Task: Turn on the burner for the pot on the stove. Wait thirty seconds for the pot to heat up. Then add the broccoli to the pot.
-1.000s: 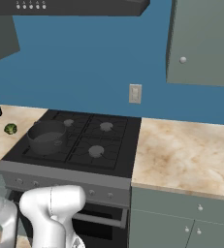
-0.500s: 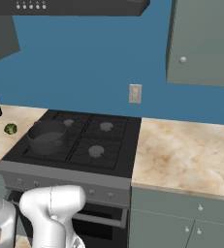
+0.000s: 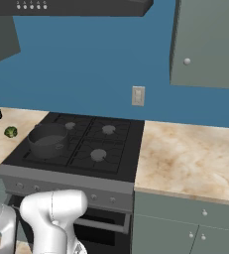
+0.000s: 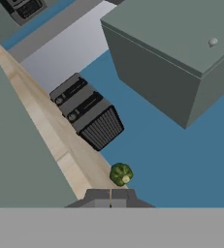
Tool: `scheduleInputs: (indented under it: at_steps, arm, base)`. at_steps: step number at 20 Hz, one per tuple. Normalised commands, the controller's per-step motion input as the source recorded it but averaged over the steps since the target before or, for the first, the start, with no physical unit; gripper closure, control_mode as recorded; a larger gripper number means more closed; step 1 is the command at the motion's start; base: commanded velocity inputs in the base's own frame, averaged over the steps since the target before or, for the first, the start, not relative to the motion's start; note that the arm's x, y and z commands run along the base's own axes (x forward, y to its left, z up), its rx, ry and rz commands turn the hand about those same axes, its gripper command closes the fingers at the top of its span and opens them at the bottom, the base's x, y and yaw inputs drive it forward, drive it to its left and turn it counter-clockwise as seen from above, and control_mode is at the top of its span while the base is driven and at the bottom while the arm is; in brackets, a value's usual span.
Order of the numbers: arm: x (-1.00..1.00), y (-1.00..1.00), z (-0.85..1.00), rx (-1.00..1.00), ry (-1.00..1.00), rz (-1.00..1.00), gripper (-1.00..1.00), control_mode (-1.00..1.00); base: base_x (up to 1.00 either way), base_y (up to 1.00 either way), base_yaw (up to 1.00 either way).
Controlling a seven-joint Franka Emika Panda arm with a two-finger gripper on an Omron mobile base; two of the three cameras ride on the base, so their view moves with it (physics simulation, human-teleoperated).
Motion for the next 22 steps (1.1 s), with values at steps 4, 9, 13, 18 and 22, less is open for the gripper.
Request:
scheduleInputs:
  at_steps: [4,9,13,18,22]
  arm:
    - [0.00,0.00,0.00,0.00,0.00,0.00,1.00,-1.00]
    - [0.00,0.00,0.00,0.00,0.00,0.00,1.00,-1.00]
    - [0.00,0.00,0.00,0.00,0.00,0.00,1.00,-1.00]
    - [0.00,0.00,0.00,0.00,0.00,0.00,1.00,-1.00]
    - [0.00,0.00,0.00,0.00,0.00,0.00,1.00,-1.00]
  base:
    - [0.00,0.00,0.00]
    - [0.00,0.00,0.00]
    - [0.00,0.00,0.00]
    - [0.00,0.00,0.00]
    - [0.00,0.00,0.00]
